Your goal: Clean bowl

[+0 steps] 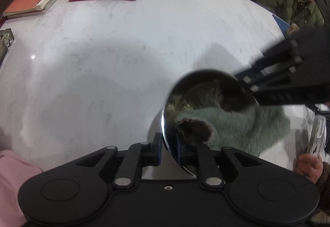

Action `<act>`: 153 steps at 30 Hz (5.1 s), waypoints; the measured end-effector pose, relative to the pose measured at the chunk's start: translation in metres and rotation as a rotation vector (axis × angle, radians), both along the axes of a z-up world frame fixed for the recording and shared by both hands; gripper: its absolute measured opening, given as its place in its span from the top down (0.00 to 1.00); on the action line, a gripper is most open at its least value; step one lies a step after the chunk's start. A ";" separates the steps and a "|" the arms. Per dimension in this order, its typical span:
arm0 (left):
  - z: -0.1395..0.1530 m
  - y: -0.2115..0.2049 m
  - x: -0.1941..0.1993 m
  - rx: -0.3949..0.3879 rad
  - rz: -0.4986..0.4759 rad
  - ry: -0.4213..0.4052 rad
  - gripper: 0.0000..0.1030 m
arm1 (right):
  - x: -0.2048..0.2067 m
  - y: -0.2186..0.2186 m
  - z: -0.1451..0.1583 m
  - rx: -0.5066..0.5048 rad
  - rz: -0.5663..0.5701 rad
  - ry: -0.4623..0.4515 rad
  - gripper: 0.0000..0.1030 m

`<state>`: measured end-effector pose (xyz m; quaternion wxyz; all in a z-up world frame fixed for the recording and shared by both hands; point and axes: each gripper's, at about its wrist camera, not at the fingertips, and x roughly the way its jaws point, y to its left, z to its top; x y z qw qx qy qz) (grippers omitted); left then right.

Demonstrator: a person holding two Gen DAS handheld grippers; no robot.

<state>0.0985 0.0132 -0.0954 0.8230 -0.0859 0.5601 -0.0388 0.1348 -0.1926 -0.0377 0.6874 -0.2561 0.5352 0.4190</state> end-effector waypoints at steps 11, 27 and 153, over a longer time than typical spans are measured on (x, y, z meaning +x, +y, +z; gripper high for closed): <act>0.016 0.020 0.019 -0.012 0.023 -0.041 0.86 | -0.031 0.051 0.013 -0.037 0.531 -0.204 0.87; -0.007 0.018 0.037 -0.052 0.050 0.011 0.89 | -0.066 -0.001 0.058 0.151 0.362 -0.192 0.70; 0.008 0.008 0.019 -0.001 0.008 -0.086 0.88 | 0.045 -0.017 -0.054 0.519 -0.519 0.455 0.82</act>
